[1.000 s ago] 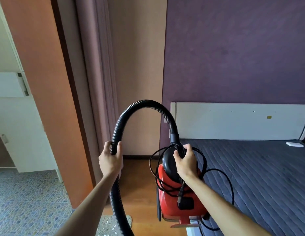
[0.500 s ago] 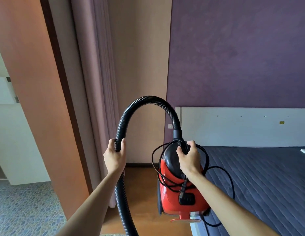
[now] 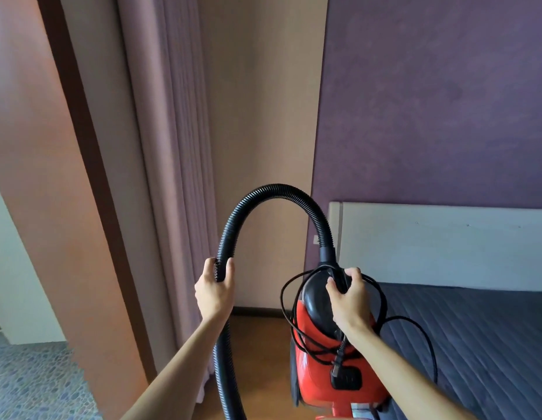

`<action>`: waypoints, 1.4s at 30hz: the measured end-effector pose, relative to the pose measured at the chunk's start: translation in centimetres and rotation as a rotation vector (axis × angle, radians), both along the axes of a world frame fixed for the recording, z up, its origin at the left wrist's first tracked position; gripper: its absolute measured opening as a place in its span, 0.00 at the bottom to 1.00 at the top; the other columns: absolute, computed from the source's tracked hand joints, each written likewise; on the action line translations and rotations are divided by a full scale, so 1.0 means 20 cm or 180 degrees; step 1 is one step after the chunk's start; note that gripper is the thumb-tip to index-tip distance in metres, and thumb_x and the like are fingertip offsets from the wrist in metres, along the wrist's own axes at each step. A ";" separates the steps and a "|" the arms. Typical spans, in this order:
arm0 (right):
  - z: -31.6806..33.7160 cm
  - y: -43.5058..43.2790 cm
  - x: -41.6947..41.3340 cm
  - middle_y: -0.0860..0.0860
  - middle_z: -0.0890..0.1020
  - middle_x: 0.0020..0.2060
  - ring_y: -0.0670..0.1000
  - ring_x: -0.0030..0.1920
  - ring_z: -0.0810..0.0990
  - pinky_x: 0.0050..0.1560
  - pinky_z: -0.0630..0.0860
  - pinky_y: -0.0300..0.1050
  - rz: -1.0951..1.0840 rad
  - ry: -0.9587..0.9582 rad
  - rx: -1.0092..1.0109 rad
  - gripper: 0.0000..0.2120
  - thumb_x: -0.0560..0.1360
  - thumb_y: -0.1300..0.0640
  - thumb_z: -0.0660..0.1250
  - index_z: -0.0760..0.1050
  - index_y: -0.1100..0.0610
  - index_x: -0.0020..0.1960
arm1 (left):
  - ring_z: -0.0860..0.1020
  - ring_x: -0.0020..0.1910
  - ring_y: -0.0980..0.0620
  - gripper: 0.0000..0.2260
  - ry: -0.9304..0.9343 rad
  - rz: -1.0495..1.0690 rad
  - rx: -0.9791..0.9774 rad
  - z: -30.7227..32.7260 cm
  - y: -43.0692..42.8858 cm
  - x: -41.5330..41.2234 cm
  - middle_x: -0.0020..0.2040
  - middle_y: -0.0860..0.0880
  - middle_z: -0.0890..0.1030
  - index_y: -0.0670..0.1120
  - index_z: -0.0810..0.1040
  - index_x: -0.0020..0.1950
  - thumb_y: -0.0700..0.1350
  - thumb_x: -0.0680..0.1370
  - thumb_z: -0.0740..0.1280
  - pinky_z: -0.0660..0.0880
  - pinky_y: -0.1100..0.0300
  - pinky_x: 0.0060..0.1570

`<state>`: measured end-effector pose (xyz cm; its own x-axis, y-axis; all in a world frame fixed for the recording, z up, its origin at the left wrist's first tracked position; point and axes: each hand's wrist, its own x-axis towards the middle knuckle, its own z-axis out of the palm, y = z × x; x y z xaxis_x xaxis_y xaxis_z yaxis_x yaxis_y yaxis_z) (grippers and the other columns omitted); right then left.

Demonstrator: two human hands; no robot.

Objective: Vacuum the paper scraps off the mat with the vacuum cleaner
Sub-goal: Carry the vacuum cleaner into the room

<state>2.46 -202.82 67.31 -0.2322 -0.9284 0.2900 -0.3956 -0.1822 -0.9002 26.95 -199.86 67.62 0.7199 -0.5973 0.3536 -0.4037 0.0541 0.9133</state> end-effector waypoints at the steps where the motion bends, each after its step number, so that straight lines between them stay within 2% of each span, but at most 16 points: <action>1: -0.01 -0.07 0.01 0.54 0.78 0.33 0.56 0.31 0.77 0.34 0.78 0.49 -0.0010 0.0027 -0.0004 0.09 0.76 0.51 0.67 0.66 0.46 0.49 | 0.79 0.35 0.48 0.11 0.0007 0.0013 0.0021 -0.01 -0.08 0.00 0.36 0.49 0.80 0.49 0.74 0.47 0.56 0.78 0.66 0.75 0.56 0.39; 4: -0.03 -0.29 0.03 0.57 0.81 0.39 0.57 0.36 0.79 0.37 0.81 0.54 -0.0017 0.0025 -0.0009 0.10 0.76 0.51 0.68 0.66 0.45 0.50 | 0.78 0.35 0.50 0.11 0.0037 0.0052 0.0065 -0.01 -0.31 0.00 0.36 0.49 0.79 0.49 0.74 0.47 0.56 0.79 0.66 0.74 0.56 0.39; 7: -0.03 -0.49 0.05 0.54 0.79 0.37 0.57 0.34 0.79 0.36 0.81 0.55 0.0064 0.0065 0.0001 0.10 0.76 0.53 0.68 0.66 0.48 0.50 | 0.78 0.34 0.52 0.11 0.0031 0.0083 0.0073 -0.01 -0.50 0.01 0.36 0.49 0.80 0.48 0.75 0.48 0.55 0.79 0.66 0.74 0.57 0.39; 12: 0.02 -0.74 0.08 0.45 0.75 0.34 0.43 0.33 0.74 0.31 0.68 0.36 0.0118 0.0134 -0.0150 0.09 0.77 0.58 0.68 0.67 0.54 0.50 | 0.77 0.33 0.52 0.11 0.0047 0.0173 0.0045 0.01 -0.75 0.03 0.35 0.49 0.79 0.47 0.74 0.47 0.54 0.79 0.67 0.70 0.58 0.37; 14: 0.04 -0.84 0.10 0.44 0.75 0.33 0.42 0.32 0.74 0.32 0.69 0.39 0.0131 0.0144 -0.0105 0.08 0.77 0.58 0.68 0.68 0.56 0.51 | 0.76 0.33 0.54 0.11 0.0028 0.0205 0.0009 0.03 -0.83 0.04 0.35 0.49 0.78 0.47 0.74 0.47 0.54 0.79 0.67 0.70 0.58 0.37; 18: 0.03 -1.01 0.12 0.52 0.78 0.37 0.54 0.34 0.76 0.37 0.70 0.43 0.0170 0.0110 -0.0056 0.11 0.77 0.56 0.68 0.70 0.58 0.55 | 0.76 0.32 0.53 0.11 0.0007 0.0301 0.0015 0.03 -0.99 0.08 0.34 0.51 0.78 0.48 0.74 0.47 0.55 0.79 0.67 0.72 0.57 0.38; 20: 0.04 -1.08 0.14 0.47 0.76 0.38 0.50 0.36 0.75 0.41 0.68 0.41 0.0147 0.0153 -0.0123 0.11 0.77 0.57 0.68 0.71 0.59 0.55 | 0.77 0.33 0.50 0.10 -0.0012 0.0307 0.0034 0.02 -1.06 0.10 0.34 0.51 0.78 0.49 0.74 0.46 0.55 0.79 0.67 0.72 0.56 0.39; 23: 0.02 -1.20 0.17 0.39 0.69 0.36 0.43 0.34 0.73 0.38 0.70 0.40 0.0179 0.0223 -0.0124 0.10 0.77 0.58 0.68 0.71 0.60 0.56 | 0.78 0.35 0.48 0.10 0.0004 0.0334 0.0036 -0.01 -1.16 0.13 0.34 0.51 0.78 0.49 0.75 0.46 0.55 0.78 0.67 0.72 0.56 0.39; 25: 0.00 -1.29 0.19 0.40 0.71 0.35 0.39 0.34 0.72 0.32 0.66 0.31 0.0227 0.0279 -0.0151 0.10 0.78 0.58 0.68 0.71 0.60 0.56 | 0.78 0.35 0.48 0.11 0.0022 0.0361 0.0062 -0.03 -1.24 0.16 0.34 0.50 0.78 0.49 0.75 0.46 0.55 0.78 0.67 0.73 0.55 0.39; 27: -0.01 -1.38 0.22 0.43 0.75 0.35 0.38 0.34 0.73 0.30 0.67 0.28 0.0284 0.0308 -0.0140 0.10 0.78 0.57 0.68 0.72 0.59 0.56 | 0.77 0.34 0.49 0.11 0.0069 0.0401 0.0054 -0.05 -1.32 0.19 0.34 0.49 0.78 0.48 0.75 0.46 0.55 0.78 0.67 0.73 0.56 0.39; 29: -0.03 -1.48 0.24 0.47 0.77 0.38 0.43 0.34 0.75 0.32 0.69 0.30 0.0313 0.0289 -0.0132 0.10 0.78 0.55 0.68 0.72 0.58 0.56 | 0.76 0.33 0.50 0.11 0.0113 0.0432 0.0040 -0.07 -1.42 0.22 0.34 0.48 0.78 0.47 0.75 0.47 0.55 0.79 0.66 0.71 0.57 0.38; 31: -0.04 -1.59 0.26 0.49 0.78 0.37 0.50 0.35 0.77 0.36 0.75 0.43 0.0369 0.0251 -0.0124 0.09 0.77 0.54 0.68 0.71 0.55 0.54 | 0.76 0.34 0.49 0.12 0.0170 0.0422 0.0018 -0.07 -1.53 0.23 0.35 0.48 0.78 0.47 0.75 0.48 0.55 0.79 0.66 0.70 0.58 0.38; 32: -0.04 -1.64 0.26 0.48 0.78 0.36 0.51 0.36 0.77 0.38 0.75 0.45 0.0397 0.0243 -0.0123 0.08 0.77 0.55 0.68 0.70 0.53 0.52 | 0.76 0.33 0.49 0.12 0.0193 0.0419 0.0010 -0.07 -1.58 0.23 0.34 0.48 0.78 0.46 0.75 0.48 0.55 0.79 0.66 0.70 0.58 0.38; 35: -0.02 -1.79 0.28 0.44 0.76 0.40 0.47 0.41 0.76 0.43 0.69 0.38 0.0411 0.0217 -0.0182 0.08 0.77 0.57 0.69 0.71 0.54 0.52 | 0.76 0.33 0.51 0.12 0.0163 0.0393 0.0009 -0.08 -1.75 0.24 0.35 0.48 0.78 0.45 0.75 0.48 0.54 0.80 0.66 0.72 0.56 0.38; 39: -0.02 -1.97 0.29 0.41 0.75 0.39 0.45 0.42 0.75 0.45 0.69 0.38 0.0423 0.0266 -0.0225 0.09 0.77 0.57 0.69 0.72 0.57 0.55 | 0.77 0.37 0.45 0.14 0.0146 0.0383 0.0032 -0.05 -1.96 0.26 0.36 0.48 0.78 0.44 0.76 0.50 0.55 0.79 0.66 0.74 0.55 0.40; 42: -0.02 -2.09 0.31 0.42 0.75 0.39 0.43 0.40 0.74 0.44 0.68 0.36 0.0438 0.0305 -0.0260 0.09 0.77 0.56 0.69 0.72 0.56 0.55 | 0.77 0.34 0.53 0.13 0.0127 0.0322 -0.0025 -0.03 -2.07 0.28 0.38 0.50 0.78 0.46 0.76 0.55 0.55 0.80 0.66 0.74 0.58 0.39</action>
<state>8.58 -244.56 66.87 -0.0722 -0.9220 0.3805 -0.4451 -0.3116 -0.8395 32.59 -241.28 67.02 0.7900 -0.5182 0.3277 -0.3707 0.0220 0.9285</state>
